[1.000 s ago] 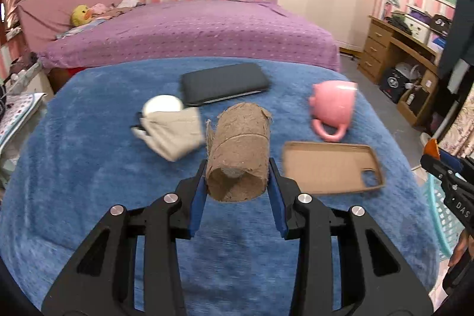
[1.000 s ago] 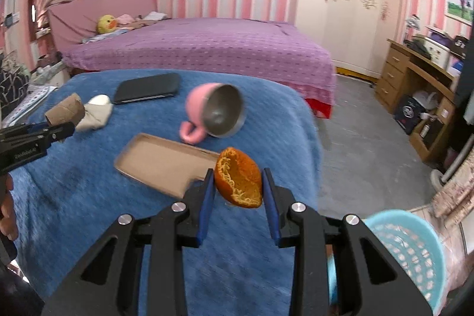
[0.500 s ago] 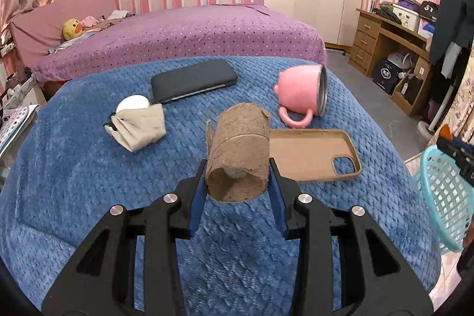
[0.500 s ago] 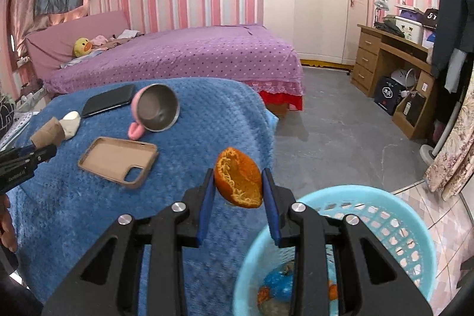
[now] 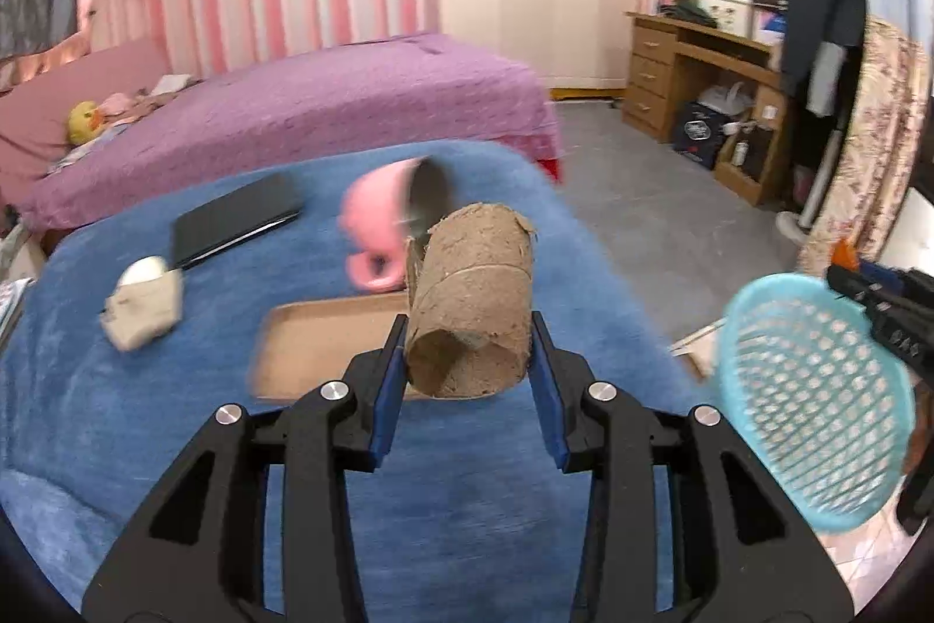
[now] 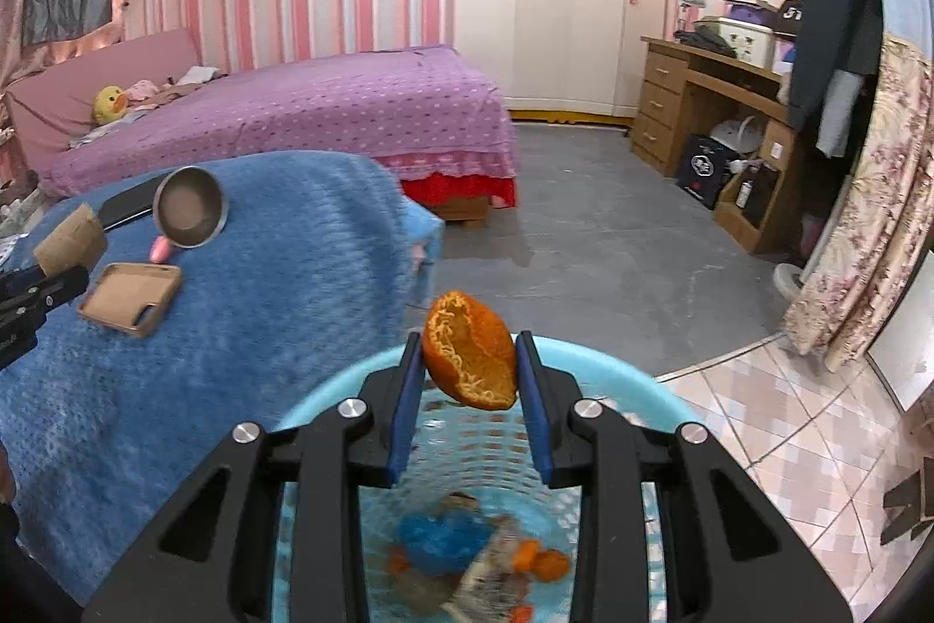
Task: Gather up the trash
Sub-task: 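Open the left tool to drop the tube while the right tool releases the peel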
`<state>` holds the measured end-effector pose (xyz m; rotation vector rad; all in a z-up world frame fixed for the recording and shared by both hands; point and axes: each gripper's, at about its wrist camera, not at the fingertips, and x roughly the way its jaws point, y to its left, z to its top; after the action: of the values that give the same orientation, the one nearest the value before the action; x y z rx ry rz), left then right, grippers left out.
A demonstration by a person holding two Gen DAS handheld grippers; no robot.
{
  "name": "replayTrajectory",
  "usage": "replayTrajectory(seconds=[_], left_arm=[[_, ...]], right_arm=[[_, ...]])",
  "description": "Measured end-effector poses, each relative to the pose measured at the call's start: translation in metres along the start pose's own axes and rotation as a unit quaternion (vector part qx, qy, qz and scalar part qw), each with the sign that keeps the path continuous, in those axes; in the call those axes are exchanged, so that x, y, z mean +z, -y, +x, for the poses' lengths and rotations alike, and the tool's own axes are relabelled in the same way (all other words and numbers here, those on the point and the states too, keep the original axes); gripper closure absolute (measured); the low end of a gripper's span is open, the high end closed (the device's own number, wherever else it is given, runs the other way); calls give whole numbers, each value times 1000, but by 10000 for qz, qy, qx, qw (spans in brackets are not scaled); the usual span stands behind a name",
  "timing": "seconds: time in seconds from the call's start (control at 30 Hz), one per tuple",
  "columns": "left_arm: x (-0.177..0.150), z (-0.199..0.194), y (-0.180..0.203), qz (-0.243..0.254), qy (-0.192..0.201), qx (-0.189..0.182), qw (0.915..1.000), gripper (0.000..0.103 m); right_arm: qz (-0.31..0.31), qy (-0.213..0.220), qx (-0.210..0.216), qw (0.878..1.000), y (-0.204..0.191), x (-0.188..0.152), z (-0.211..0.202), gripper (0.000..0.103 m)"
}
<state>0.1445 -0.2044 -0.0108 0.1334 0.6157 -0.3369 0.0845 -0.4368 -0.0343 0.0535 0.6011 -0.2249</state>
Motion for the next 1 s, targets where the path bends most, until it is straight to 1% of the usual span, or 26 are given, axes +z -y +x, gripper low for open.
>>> replayTrajectory(seconds=[0.1,0.2,0.27,0.37,0.47,0.53,0.6,0.7,0.73,0.77,0.8,0.83,0.93,1.0], left_arm=[[0,2,40,189,13,-197,9996,65],[-5,7,81,349,-90,-451,9983,65],[-11,9,101,396,-167,-607,9972,64],[-20,12,125,450,-298,-761,9956,63],[-28,16,145,460,-436,-929,9937,63],[-32,16,156,504,-446,-1013,9926,63],[-34,15,166,569,-399,-1013,9924,62],[-33,13,172,545,-406,-1024,9924,56],[-32,13,171,515,-408,-1027,9925,47],[-31,12,169,497,-401,-1020,9927,36],[-29,11,166,475,-371,-957,9936,31],[-28,10,163,451,-329,-858,9947,24],[-21,7,148,338,-256,-726,9965,16],[-17,5,138,269,-173,-594,9977,13]], right_arm=[[8,-18,-116,9999,18,-3,0,71],[-1,-17,-223,9998,33,-5,-2,71],[54,-18,-261,9996,45,-8,-4,71],[126,-49,-322,9994,59,-16,-7,71],[60,-139,-427,9990,68,-24,-7,71],[102,-163,-434,9989,75,-29,-8,71],[171,-170,-452,9987,82,-32,-11,71],[256,-164,-445,9985,88,-35,-12,71],[272,-160,-444,9985,89,-36,-12,71],[287,-151,-446,9985,89,-36,-13,71],[298,-137,-450,9984,90,-37,-14,71],[305,-125,-452,9984,90,-37,-14,71],[315,-91,-459,9984,88,-37,-16,71],[329,-82,-456,9984,87,-37,-16,71]])
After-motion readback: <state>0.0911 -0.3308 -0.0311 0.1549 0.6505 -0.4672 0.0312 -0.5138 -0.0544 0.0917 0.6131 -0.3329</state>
